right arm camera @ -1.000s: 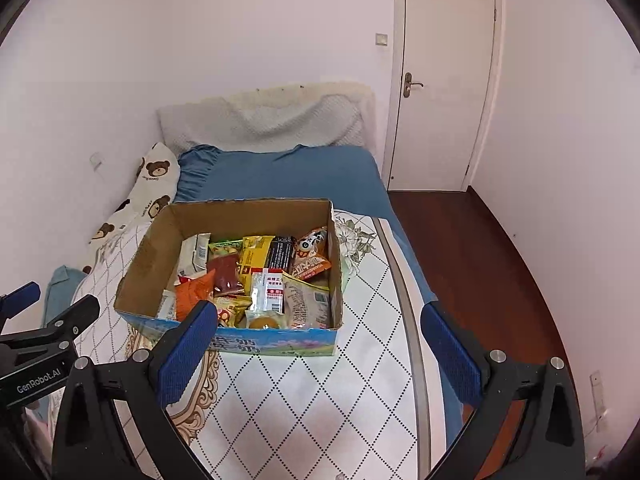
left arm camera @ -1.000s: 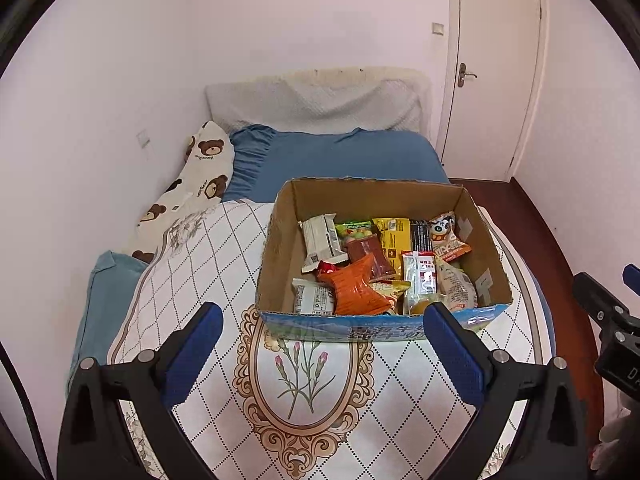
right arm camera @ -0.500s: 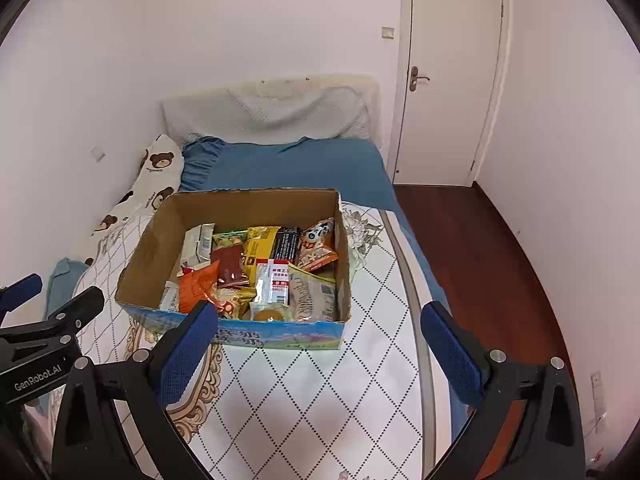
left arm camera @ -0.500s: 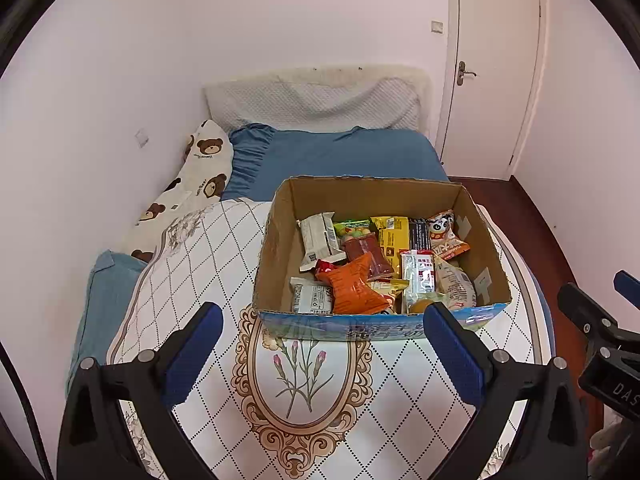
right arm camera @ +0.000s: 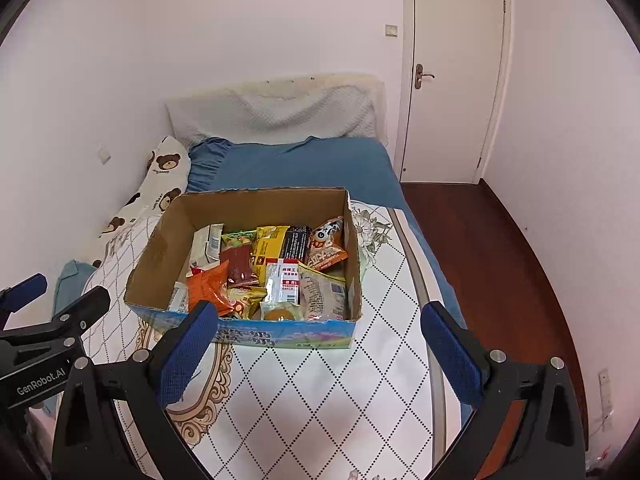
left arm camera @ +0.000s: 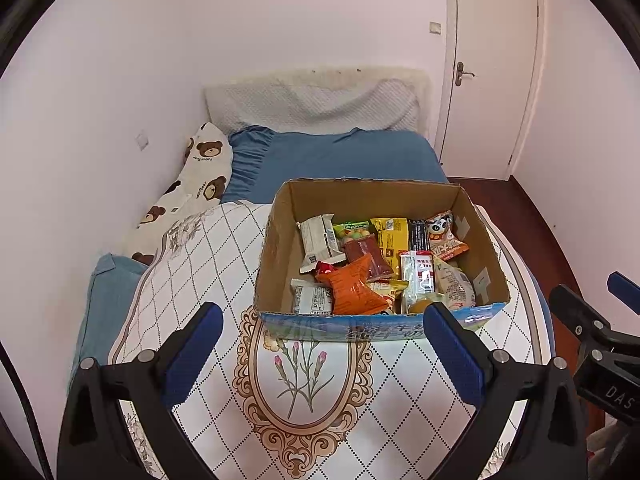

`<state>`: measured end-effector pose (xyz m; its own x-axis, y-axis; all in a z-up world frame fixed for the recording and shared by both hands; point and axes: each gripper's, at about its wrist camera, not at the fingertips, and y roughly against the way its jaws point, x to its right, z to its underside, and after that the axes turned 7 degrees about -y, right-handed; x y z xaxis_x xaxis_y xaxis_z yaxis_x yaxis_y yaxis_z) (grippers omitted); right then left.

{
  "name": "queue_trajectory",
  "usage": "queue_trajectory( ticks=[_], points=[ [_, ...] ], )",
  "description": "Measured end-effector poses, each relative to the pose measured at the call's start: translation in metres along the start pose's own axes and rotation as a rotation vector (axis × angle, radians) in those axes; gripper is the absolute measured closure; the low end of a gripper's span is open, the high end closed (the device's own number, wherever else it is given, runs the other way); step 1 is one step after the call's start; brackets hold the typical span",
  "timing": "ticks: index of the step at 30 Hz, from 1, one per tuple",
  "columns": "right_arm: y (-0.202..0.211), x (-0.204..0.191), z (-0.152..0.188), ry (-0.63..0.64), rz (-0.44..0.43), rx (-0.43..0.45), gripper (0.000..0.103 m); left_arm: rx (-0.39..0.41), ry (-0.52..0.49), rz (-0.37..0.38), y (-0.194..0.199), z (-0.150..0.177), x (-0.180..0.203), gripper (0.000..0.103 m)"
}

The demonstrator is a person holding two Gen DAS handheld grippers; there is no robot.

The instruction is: Organize snacks

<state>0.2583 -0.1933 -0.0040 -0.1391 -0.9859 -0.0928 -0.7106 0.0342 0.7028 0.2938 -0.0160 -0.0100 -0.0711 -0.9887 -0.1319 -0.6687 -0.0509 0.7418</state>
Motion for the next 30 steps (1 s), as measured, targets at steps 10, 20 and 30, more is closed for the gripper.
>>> queue_trajectory(
  ticks=[10,20,30],
  points=[
    [-0.0028,-0.0037,0.0026,0.000,-0.015,-0.012,0.000,0.002,-0.004,-0.003,0.0004,0.0009,-0.0033,0.000],
    [0.0003,-0.0014,0.0025,-0.013,-0.026,-0.017,0.000,-0.001,-0.004,0.000,-0.0002,0.0015,-0.0043,0.000],
    [0.0014,-0.0013,0.0021,-0.014,-0.032,-0.014,0.000,0.002,-0.003,-0.003,0.0006,0.0022,-0.0066,0.000]
  ],
)
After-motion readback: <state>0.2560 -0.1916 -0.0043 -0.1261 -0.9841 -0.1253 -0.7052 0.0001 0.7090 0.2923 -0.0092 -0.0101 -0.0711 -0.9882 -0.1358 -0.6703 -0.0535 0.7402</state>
